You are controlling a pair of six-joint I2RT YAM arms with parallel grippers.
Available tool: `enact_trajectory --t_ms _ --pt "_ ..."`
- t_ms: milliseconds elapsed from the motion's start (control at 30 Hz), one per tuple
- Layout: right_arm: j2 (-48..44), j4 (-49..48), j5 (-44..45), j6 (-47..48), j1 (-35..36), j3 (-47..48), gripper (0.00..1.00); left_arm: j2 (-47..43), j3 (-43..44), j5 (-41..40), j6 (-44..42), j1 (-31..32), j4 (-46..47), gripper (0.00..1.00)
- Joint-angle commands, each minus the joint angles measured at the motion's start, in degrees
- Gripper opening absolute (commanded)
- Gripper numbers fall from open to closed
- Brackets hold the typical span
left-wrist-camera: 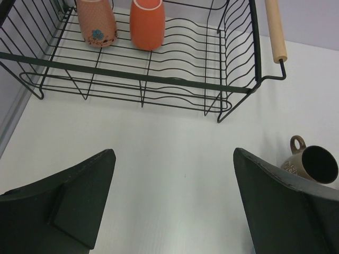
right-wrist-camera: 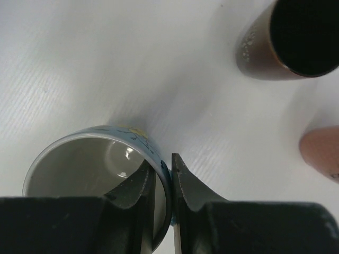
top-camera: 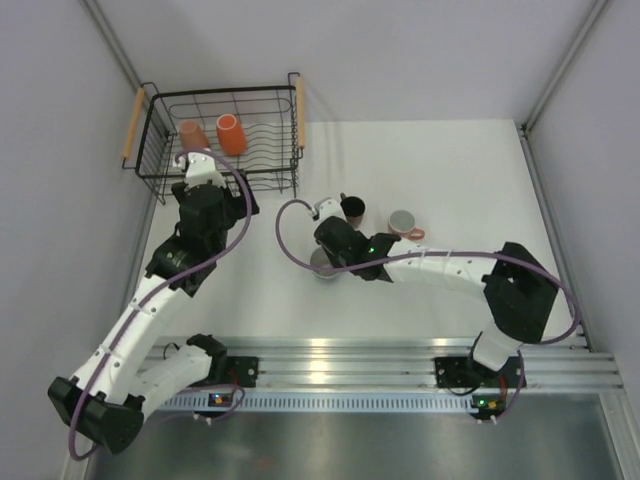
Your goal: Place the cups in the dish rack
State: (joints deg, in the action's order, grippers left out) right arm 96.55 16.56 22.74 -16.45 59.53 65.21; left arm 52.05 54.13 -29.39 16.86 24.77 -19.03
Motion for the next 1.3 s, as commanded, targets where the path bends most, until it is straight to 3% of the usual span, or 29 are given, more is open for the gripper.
enact_trajectory --t_ms 0,200,367,500,600,633,800,933,1067,1267 --pt "-8.39 0.67 6.16 1.94 0.5 1.15 0.0 0.33 4.05 -0.68 2.21 -0.17 -0.57 0.99" --pt "-19.45 2.6 12.06 6.24 0.41 2.02 0.0 1.65 6.78 8.89 4.05 -0.17 -1.1 0.99" --pt "-27.98 -1.25 16.45 10.55 0.41 0.71 0.0 7.17 12.3 21.1 10.55 -0.25 -2.07 0.99" --pt "-38.16 -11.61 17.86 19.31 0.41 -7.26 0.0 12.1 15.82 31.29 19.84 -0.25 -1.37 0.99" --pt "-44.23 -26.19 16.55 26.61 0.5 -15.69 0.0 16.31 17.76 35.26 27.57 -0.25 -1.19 0.99" --pt "-45.13 -32.05 15.85 28.12 0.5 -17.29 0.0 17.37 18.29 36.67 29.0 -0.34 -0.41 0.99" --pt "-46.1 -39.75 11.98 32.79 0.5 -21.08 0.0 24.23 21.72 49.39 40.67 -0.69 1.7 0.99" --pt "-46.8 -45.98 9.08 33.76 0.59 -23.54 0.0 27.83 21.46 54.95 48.51 -0.69 5.83 0.99" --pt "-47.33 -51.09 7.93 36.39 0.85 -26.44 0.0 30.03 13.84 61.89 63.24 -2.18 22.04 0.99" --pt "-46.11 -53.55 6.79 38.59 0.94 -26.45 0.0 35.39 13.72 69.19 71.64 -2.01 26.41 0.99"
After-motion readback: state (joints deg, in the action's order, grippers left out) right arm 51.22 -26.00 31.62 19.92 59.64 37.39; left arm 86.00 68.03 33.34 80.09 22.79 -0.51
